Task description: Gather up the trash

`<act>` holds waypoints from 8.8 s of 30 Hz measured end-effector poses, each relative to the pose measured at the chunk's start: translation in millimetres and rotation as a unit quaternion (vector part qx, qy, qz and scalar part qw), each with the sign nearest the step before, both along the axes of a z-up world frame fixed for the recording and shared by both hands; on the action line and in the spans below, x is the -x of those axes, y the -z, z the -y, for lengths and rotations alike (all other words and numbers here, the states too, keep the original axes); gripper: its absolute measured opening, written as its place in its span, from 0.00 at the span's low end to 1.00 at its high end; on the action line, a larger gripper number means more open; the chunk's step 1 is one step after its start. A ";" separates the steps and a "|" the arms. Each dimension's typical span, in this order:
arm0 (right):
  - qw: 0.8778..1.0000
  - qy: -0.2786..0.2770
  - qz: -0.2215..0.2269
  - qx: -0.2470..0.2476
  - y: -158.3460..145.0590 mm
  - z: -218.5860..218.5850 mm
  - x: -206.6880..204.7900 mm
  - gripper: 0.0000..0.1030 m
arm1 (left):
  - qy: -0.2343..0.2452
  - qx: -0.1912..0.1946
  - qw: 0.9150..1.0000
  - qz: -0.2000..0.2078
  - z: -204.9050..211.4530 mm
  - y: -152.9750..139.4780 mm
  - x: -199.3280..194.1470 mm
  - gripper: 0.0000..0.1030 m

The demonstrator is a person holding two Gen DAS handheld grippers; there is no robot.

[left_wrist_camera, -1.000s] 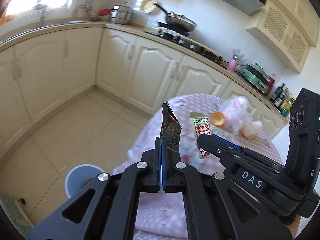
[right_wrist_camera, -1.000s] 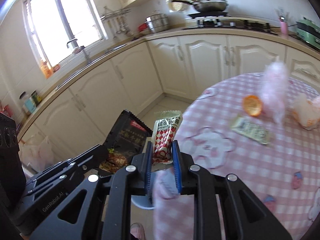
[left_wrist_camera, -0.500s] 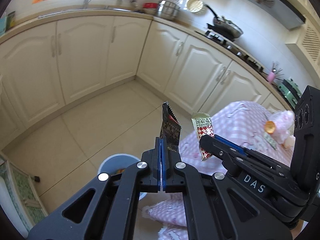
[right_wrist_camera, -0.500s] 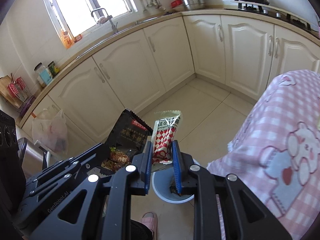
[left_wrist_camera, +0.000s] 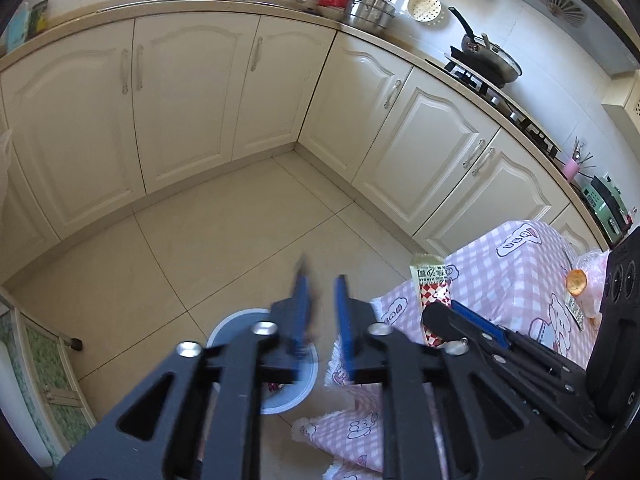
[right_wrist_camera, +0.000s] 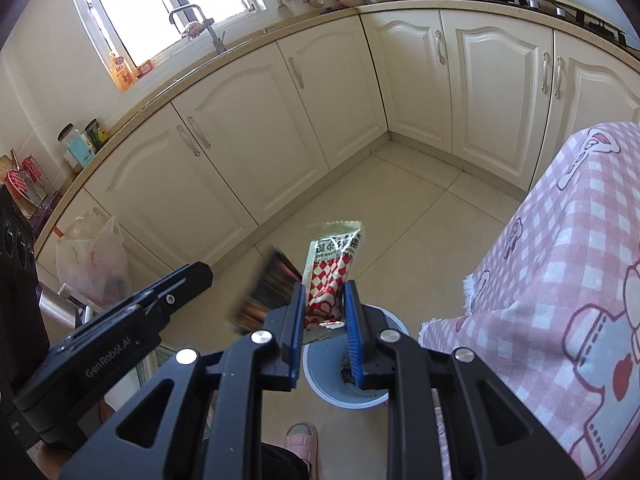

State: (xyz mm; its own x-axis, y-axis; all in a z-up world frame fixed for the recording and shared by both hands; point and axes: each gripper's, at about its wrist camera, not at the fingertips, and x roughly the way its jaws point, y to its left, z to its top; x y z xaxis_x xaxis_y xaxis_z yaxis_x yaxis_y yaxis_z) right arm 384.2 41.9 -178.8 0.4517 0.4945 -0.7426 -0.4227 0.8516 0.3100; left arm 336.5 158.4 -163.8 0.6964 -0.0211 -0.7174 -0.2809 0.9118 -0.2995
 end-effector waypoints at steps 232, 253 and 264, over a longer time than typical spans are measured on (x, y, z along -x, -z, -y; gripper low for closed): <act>0.998 0.045 0.054 -0.001 2.3 9.8 -22.2 0.33 | 0.058 0.029 0.998 -0.005 -3.5 19.2 -23.6 0.09; 0.985 0.115 0.129 -0.028 -83.5 114.6 28.0 0.37 | 0.107 -0.017 0.991 0.075 83.3 -73.5 10.8 0.41; 0.955 0.243 0.166 -0.026 -118.5 274.8 50.8 0.42 | 0.204 -0.043 0.972 0.104 225.2 -106.9 -6.3 0.58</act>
State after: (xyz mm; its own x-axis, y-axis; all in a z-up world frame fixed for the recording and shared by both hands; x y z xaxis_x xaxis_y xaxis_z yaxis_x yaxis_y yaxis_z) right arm 333.4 -232.9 -60.3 0.8437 0.1997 -0.4984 -0.0642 0.9591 0.2756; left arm 342.8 -66.8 -56.9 0.7722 -0.2733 -0.5736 0.1687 0.9586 -0.2296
